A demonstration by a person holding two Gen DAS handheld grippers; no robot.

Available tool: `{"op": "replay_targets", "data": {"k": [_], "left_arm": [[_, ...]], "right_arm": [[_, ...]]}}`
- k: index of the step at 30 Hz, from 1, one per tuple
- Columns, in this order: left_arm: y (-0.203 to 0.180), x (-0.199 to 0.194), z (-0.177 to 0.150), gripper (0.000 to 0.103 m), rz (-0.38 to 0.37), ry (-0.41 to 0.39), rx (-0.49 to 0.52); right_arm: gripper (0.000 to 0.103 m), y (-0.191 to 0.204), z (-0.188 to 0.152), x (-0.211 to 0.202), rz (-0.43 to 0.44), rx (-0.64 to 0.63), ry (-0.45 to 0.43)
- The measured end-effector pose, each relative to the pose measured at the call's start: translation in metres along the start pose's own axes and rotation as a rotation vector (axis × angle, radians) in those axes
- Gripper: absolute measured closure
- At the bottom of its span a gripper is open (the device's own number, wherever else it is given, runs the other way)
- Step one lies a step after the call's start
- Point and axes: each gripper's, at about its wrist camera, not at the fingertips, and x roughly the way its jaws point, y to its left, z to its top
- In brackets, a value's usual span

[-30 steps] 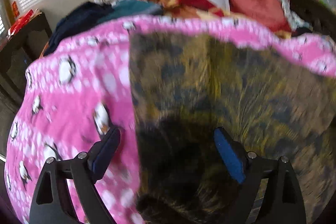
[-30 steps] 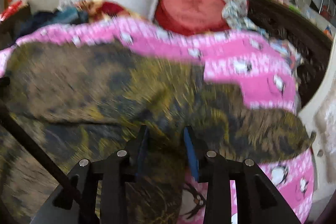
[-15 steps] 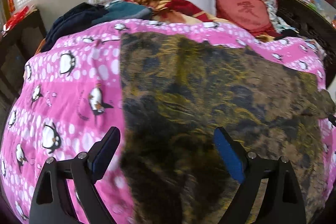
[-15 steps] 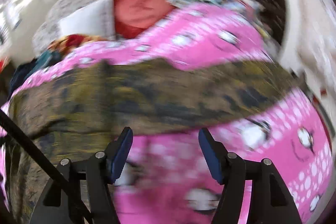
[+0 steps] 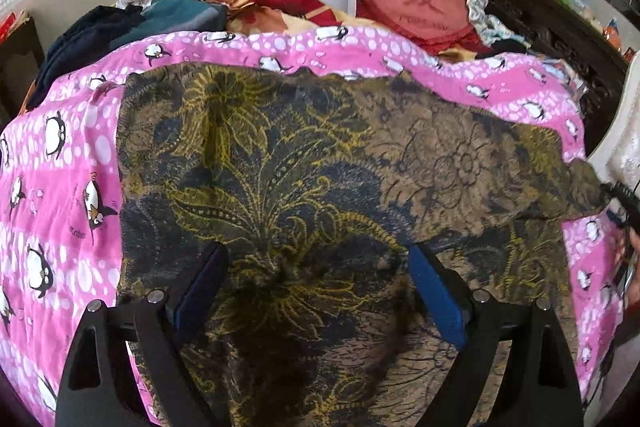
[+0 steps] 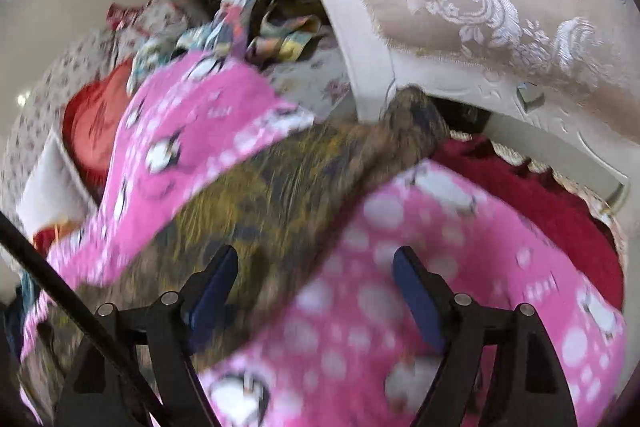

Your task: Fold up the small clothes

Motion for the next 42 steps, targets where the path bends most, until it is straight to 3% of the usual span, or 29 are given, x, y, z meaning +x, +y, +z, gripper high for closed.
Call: {"op": "replay_targets", "data": {"k": [1, 2, 4, 5, 6, 11, 15, 19, 23, 27, 29, 30, 32, 34, 37, 40, 42], "left_arm": [[0.001, 0.001, -0.001, 0.012, 0.009, 0.003, 0.006], [0.003, 0.002, -0.002, 0.012, 0.014, 0.004, 0.007], [0.01, 0.0, -0.003, 0.012, 0.02, 0.001, -0.001], [0.015, -0.002, -0.004, 0.012, 0.024, -0.003, -0.007], [0.022, -0.004, -0.005, 0.012, 0.031, -0.01, -0.017], [0.06, -0.019, -0.003, 0.012, 0.057, -0.044, -0.089], [0.084, -0.038, 0.002, 0.012, 0.053, -0.089, -0.149], [0.107, -0.061, 0.003, 0.012, 0.06, -0.144, -0.185], [0.125, -0.072, 0.001, 0.012, 0.079, -0.168, -0.21], [0.142, -0.071, -0.003, 0.012, 0.084, -0.163, -0.251], [0.145, -0.066, -0.006, 0.012, 0.078, -0.151, -0.264], [0.145, -0.064, -0.007, 0.012, 0.073, -0.143, -0.26], [0.143, -0.06, -0.01, 0.012, 0.063, -0.135, -0.245], [0.139, -0.056, -0.01, 0.012, 0.059, -0.13, -0.225], [0.132, -0.049, -0.009, 0.012, 0.04, -0.119, -0.216], [0.124, -0.045, -0.007, 0.012, 0.026, -0.124, -0.211], [0.114, -0.042, -0.005, 0.012, 0.012, -0.124, -0.194]], "right_arm": [[0.033, 0.0, 0.003, 0.005, -0.011, 0.001, -0.002], [0.06, -0.002, 0.004, 0.008, -0.028, -0.006, -0.006], [0.087, -0.002, 0.008, 0.011, -0.035, -0.036, -0.006], [0.095, -0.002, 0.009, 0.007, -0.011, -0.035, -0.009], [0.097, -0.002, 0.011, -0.002, 0.015, -0.036, -0.021], [0.097, 0.045, 0.01, -0.07, 0.142, -0.166, -0.137], [0.097, 0.128, -0.004, -0.132, 0.297, -0.343, -0.212], [0.097, 0.224, -0.046, -0.173, 0.474, -0.527, -0.224], [0.097, 0.327, -0.121, -0.187, 0.664, -0.708, -0.142], [0.096, 0.401, -0.213, -0.176, 0.776, -0.844, -0.023], [0.06, 0.429, -0.259, -0.156, 0.81, -0.937, 0.131], [0.035, 0.437, -0.279, -0.145, 0.802, -0.98, 0.216], [0.033, 0.433, -0.297, -0.141, 0.801, -1.029, 0.25], [0.034, 0.415, -0.292, -0.146, 0.778, -1.046, 0.197], [0.034, 0.378, -0.261, -0.15, 0.762, -0.956, 0.168], [0.033, 0.344, -0.225, -0.148, 0.656, -0.898, 0.069], [0.032, 0.328, -0.209, -0.141, 0.621, -0.855, 0.078]]}}
